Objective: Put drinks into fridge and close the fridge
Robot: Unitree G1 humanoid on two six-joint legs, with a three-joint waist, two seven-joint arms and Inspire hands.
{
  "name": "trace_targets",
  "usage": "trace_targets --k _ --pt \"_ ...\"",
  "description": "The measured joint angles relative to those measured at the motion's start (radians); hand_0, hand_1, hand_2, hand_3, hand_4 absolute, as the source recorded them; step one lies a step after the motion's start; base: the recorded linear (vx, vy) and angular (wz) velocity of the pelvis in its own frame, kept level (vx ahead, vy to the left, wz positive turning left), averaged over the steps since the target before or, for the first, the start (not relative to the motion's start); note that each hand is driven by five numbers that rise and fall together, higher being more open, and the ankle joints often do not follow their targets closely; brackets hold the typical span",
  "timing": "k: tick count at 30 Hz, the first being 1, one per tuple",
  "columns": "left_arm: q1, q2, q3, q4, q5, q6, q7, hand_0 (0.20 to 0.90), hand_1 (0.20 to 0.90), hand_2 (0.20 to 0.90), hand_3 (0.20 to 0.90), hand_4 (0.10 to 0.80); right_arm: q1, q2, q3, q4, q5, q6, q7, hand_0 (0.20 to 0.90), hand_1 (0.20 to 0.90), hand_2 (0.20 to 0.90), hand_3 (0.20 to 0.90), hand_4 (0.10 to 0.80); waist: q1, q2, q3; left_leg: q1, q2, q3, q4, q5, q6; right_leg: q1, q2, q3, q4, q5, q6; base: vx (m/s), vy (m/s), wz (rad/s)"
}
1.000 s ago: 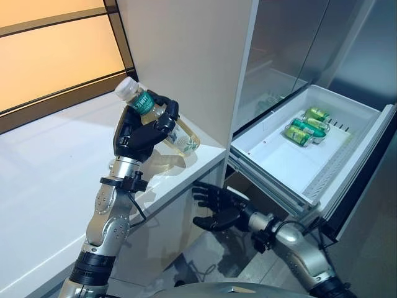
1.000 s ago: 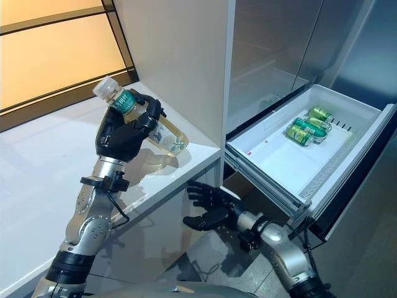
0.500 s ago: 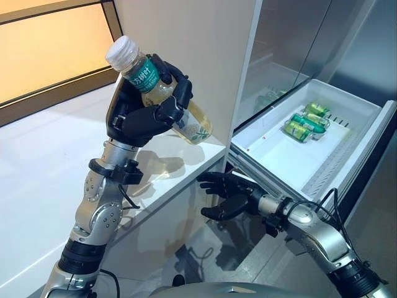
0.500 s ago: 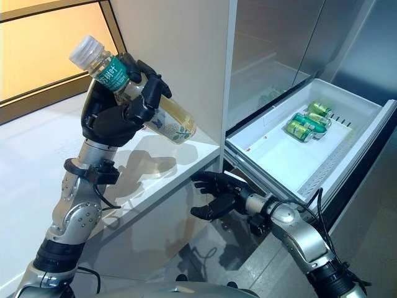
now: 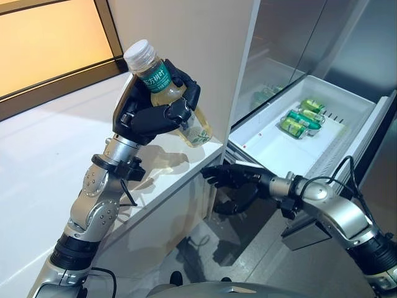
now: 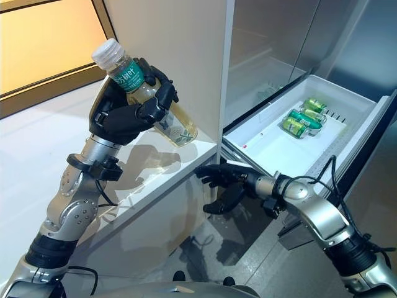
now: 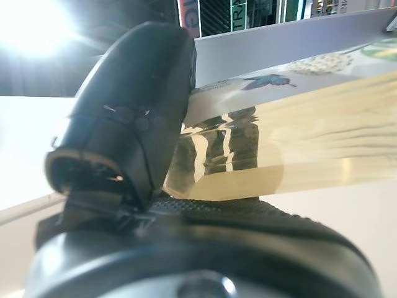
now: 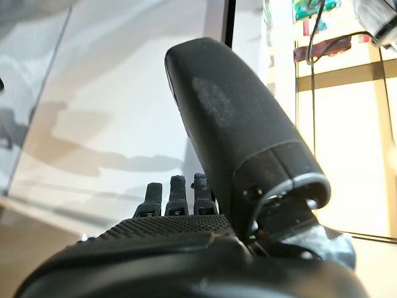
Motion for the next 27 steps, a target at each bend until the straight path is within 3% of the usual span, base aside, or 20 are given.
trace_targets --k 13,27 --pt "0.000 0.033 0.001 0.000 0.000 -0.001 0.045 0.300 0.300 0.300 0.200 0.100 0.009 -0.065 -0.108 -0.027 0.002 0.051 0.109 0.900 0.900 0.900 0.900 0.800 -0.046 -0.005 0.002 0.010 0.000 0.037 0.000 -0.011 0.005 -0.007 0.000 0.038 0.000 0.004 0.004 -0.014 0.011 -0.09" --pt "-0.033 0.041 -0.016 0.006 0.016 0.000 0.049 0.300 0.300 0.300 0.200 0.100 -0.033 -0.049 -0.169 -0.059 0.200 0.015 -0.076 0.900 0.900 0.900 0.900 0.800 -0.076 -0.007 0.001 0.021 0.001 0.076 0.000 -0.018 0.007 -0.012 0.000 0.076 0.000 0.013 0.007 -0.019 0.011 -0.08"
